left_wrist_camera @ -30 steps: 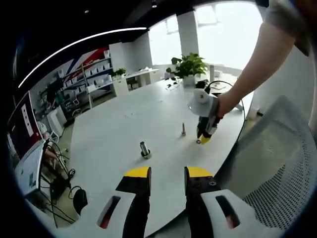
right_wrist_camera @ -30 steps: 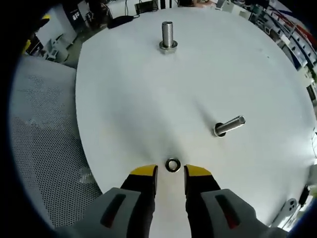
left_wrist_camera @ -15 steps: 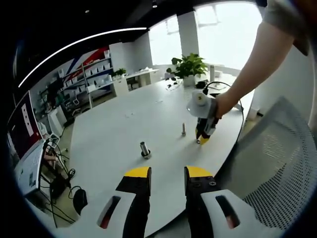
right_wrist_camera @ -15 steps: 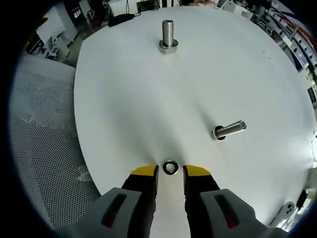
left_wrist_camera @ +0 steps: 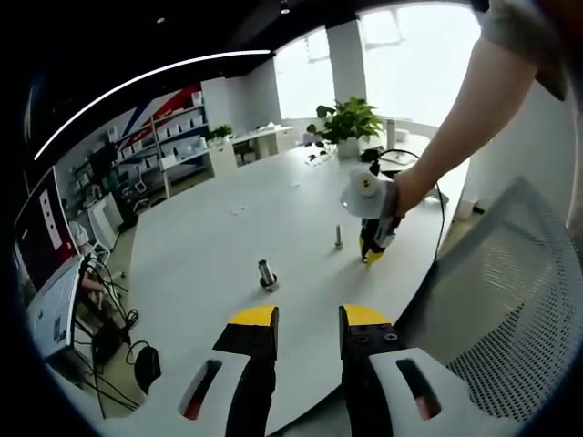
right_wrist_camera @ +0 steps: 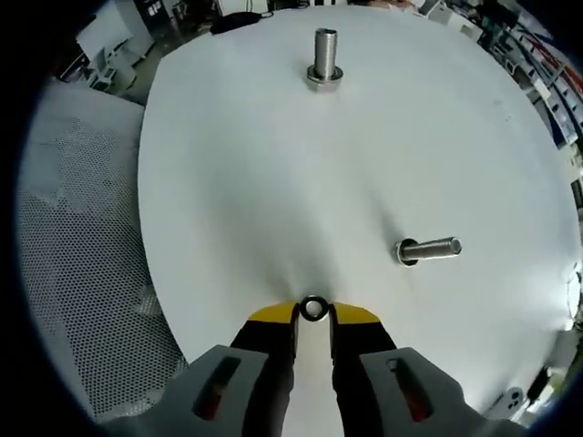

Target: Place the washer onto the threaded stud by aligning its center hole with the stud, sliding it down to the base, and recovering from edge contact or off-axis alignment until the washer reaches the visible bottom stop.

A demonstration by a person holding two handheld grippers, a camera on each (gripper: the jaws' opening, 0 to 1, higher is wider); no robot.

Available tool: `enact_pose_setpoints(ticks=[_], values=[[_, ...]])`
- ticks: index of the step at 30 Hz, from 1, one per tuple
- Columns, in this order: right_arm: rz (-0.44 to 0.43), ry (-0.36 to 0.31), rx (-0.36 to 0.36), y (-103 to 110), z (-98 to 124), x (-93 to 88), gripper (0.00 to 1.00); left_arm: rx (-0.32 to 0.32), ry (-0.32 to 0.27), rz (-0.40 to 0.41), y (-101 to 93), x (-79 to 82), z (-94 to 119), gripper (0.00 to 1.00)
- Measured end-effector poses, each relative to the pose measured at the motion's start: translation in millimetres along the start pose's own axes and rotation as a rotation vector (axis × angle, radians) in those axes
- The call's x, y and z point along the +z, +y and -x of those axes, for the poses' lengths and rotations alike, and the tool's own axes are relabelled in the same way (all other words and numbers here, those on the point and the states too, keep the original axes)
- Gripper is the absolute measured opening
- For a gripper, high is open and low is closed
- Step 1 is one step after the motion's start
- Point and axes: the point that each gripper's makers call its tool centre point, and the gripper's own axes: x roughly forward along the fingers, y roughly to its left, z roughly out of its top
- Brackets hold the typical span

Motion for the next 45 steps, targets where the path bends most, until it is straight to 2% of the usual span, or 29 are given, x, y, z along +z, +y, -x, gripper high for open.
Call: enact_pose_setpoints(ticks=[7,10,12,16,24,35,38,42,45], values=[[-0.018,0.076,0.0,-0.3,-0.2,1.1,0.15,0.003,0.001,0.002,0.8,-0.3,-0.1,0.25],[-0.017,0.144,-0.017,-0.2,-1.2,0.6,0.15,0.003,0.003,0.0,0.8,-0.6,-0.3,0.25],[-0.053,0.18,-0.036,0.0,-1.0,-0.3,0.16,0.004,0.003,0.0,0.9,-0.7,-0.2,0.25],[-0.053,0.201,-0.046,-0.3,-2.3,0.5,0.15,0.004,0.005,0.001,1.0,-0.9,-0.4,0.25],[-0.087,0.119,-0.019,-1.0,0.4,-2.0,0.14,0.005,0.002,0.002,1.1,-0.4,-0.3,0.25],[-0.109,0.105,-0.044,-1.2,-0.8,-0.1,0.14,0.007,-0.005,0.003,1.9,1.1,0.0,0.25],[-0.171,0.051,-0.057,-1.6,0.4,-0.6,0.14,0.01,-0.005,0.007,2.6,0.7,0.3,0.25],[-0.17,0.011,-0.07,-0.4,1.0,-1.4,0.14,0.014,-0.008,0.006,3.3,1.2,1.0,0.25],[-0.221,-0.014,-0.072,-2.3,0.1,-1.3,0.14,0.015,-0.006,0.004,3.2,0.5,1.0,0.25]])
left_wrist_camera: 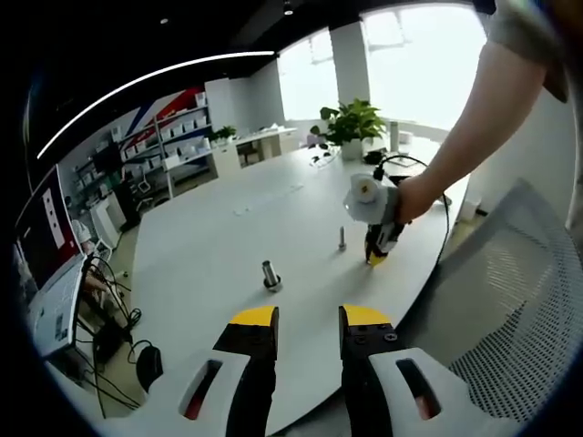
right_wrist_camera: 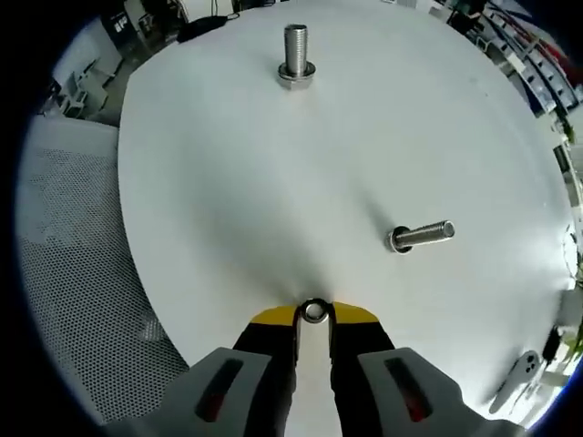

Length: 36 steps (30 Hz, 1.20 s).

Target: Place the washer onto the threaded stud by aligning its center hole with the stud, sliding it down to the base, and recovering from edge contact or off-axis alignment until the washer reaches the visible bottom stop.

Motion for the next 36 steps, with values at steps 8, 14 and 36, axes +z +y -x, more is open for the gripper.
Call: enact_pose_setpoints(ticks=[8,14,36], values=[[0.038,0.026,-0.008,0.2,-1.2,0.7,0.14,-0.001,-0.007,-0.005,-0.5,1.4,0.2,0.25],[0.042,0.013,-0.02,1.8,0.6,0.3,0.14,-0.017,-0.012,-0.008,-4.0,1.7,0.4,0.25],[-0.095,-0.062,-0.03,-16.3,27.2,9.6,0.13,-0.075,-0.016,-0.012,-14.4,2.6,-1.0,0.24]])
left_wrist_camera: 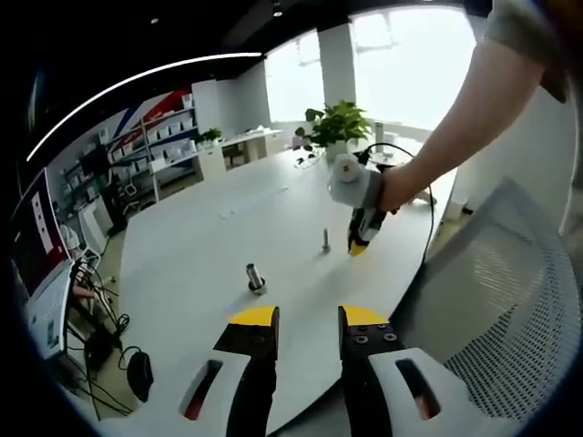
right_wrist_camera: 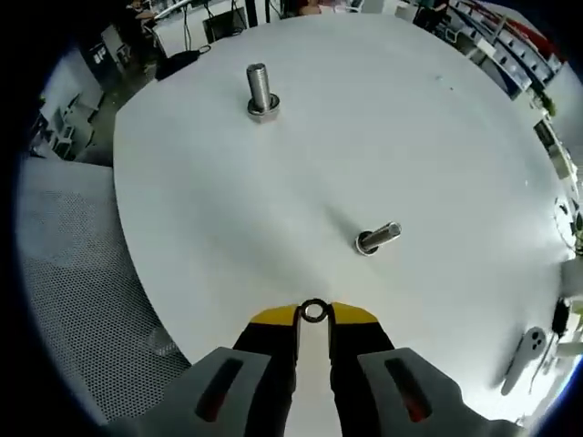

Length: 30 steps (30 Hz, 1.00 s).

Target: Place the washer onto the threaded stud by aligning its center hole with the stud, sliding it down to the base, and recovering from edge contact or off-axis alignment until the washer reaches the visible bottom stop.

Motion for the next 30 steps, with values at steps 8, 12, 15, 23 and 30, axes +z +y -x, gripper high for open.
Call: enact_pose_setpoints(ticks=[8,12,15,23,30], values=[[-0.018,-0.017,-0.024,-13.1,5.3,4.4,0.14,-0.011,-0.004,0.009,-1.4,0.1,0.1,0.24],[-0.033,-0.03,-0.03,-16.3,8.7,8.3,0.14,-0.014,0.003,0.008,-1.7,-1.2,-0.6,0.24],[-0.037,-0.041,-0.03,-19.2,10.1,10.6,0.14,-0.022,0.007,-0.002,-4.4,-1.6,-0.9,0.24],[-0.04,-0.072,-0.046,-29.0,17.3,17.8,0.14,-0.016,0.006,0.0,-2.5,-1.4,-0.6,0.24],[-0.014,-0.126,-0.06,-35.1,26.0,34.3,0.14,-0.014,0.011,0.001,-2.0,-2.3,-1.0,0.24]])
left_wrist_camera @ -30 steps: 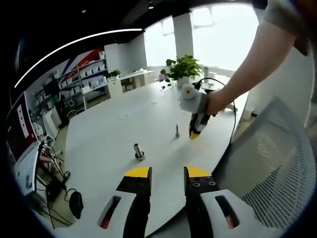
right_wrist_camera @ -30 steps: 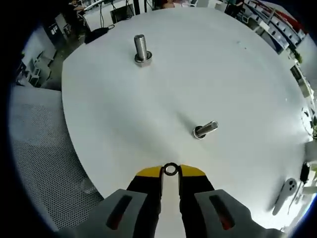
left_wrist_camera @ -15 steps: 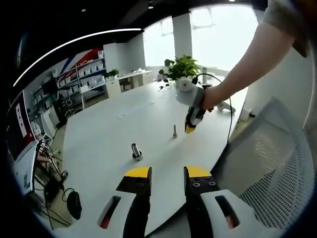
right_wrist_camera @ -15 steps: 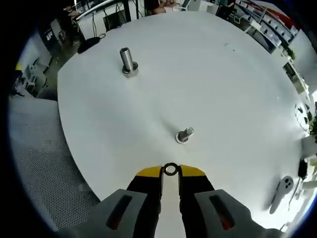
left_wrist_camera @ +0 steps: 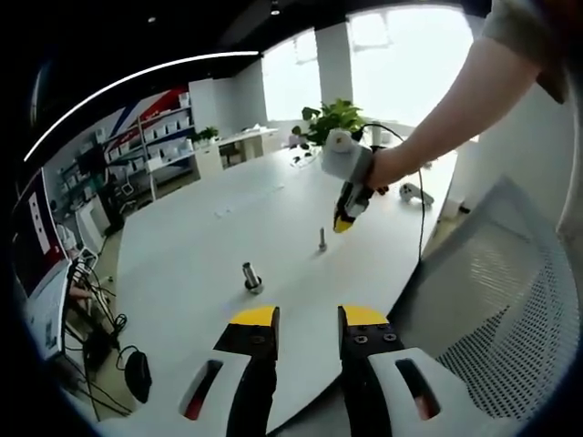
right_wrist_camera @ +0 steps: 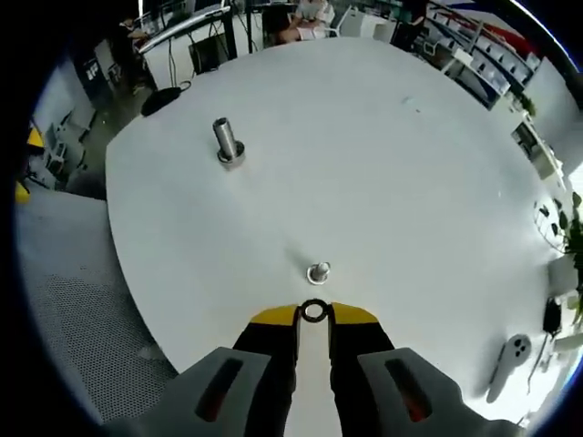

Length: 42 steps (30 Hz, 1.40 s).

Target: Place the washer onto the threaded stud by aligning its center hole with the stud, sliding it down to the base, and recovering from edge contact or off-axis alignment until the washer reaches the visible bottom stop.

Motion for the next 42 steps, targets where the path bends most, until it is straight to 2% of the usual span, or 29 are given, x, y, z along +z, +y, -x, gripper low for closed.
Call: enact_pose_setpoints(ticks=[14,23,42], values=[[0.057,-0.032,-0.024,-4.6,-1.7,24.0,0.14,-0.005,-0.003,0.001,-0.8,0.4,0.3,0.24],[0.08,-0.007,-0.016,-2.5,-9.3,25.6,0.14,-0.012,-0.007,0.002,-2.1,1.0,0.2,0.24],[0.092,0.045,0.0,-2.2,-24.6,17.7,0.14,-0.03,-0.005,0.004,-5.6,0.7,-0.4,0.24]])
